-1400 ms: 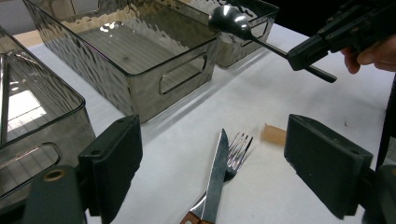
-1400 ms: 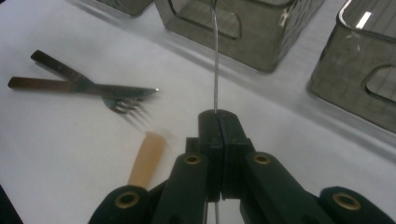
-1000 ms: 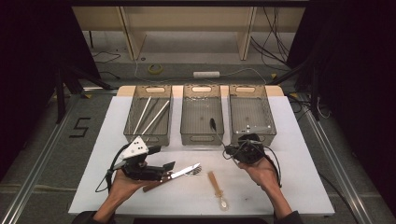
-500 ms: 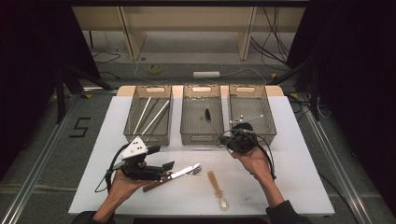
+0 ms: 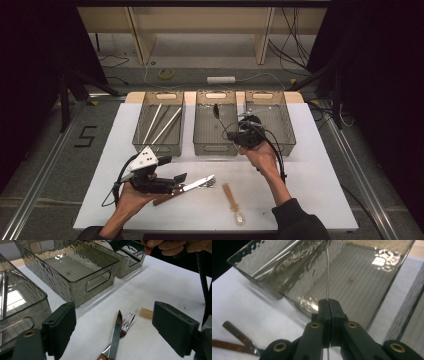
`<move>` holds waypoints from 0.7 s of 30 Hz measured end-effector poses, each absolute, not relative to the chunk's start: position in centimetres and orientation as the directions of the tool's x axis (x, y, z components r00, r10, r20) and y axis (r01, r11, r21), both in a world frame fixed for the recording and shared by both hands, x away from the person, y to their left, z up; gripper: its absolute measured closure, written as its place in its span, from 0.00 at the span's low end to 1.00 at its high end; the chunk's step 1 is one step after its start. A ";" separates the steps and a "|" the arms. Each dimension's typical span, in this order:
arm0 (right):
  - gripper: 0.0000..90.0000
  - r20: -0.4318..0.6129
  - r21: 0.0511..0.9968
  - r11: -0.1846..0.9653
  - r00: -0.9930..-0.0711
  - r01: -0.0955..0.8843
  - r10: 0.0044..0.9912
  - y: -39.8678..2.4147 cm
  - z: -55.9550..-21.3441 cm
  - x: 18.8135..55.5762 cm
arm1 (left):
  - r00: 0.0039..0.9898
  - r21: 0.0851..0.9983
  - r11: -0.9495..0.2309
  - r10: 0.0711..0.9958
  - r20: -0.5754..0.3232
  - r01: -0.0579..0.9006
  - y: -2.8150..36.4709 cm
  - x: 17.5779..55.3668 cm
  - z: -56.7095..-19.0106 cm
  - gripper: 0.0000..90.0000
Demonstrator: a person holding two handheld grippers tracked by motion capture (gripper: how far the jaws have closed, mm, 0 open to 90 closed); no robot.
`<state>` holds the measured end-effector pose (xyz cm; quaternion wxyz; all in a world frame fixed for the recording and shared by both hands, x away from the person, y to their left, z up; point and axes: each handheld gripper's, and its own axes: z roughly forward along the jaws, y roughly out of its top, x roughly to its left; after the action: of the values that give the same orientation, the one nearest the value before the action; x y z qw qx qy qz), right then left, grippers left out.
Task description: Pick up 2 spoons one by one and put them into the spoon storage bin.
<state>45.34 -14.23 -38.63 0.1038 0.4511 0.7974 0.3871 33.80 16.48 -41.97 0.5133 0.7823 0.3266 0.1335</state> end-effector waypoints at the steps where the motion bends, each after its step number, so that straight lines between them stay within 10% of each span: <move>1: 1.00 0.183 0.711 0.293 -0.570 0.640 0.801 -14.0 -38.5 45.6 | 0.751 0.891 -0.259 0.648 -0.127 0.373 16.5 33.8 -42.0 0.21; 21: 1.00 0.167 0.689 0.275 -0.516 0.671 0.840 -10.8 -38.2 50.1 | 0.752 0.895 -0.251 0.646 -0.129 0.369 16.6 33.7 -41.8 0.21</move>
<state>50.11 -10.76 -38.15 0.1158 0.4782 0.7900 0.3658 33.71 16.64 -41.84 0.5180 0.7796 0.3256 0.1335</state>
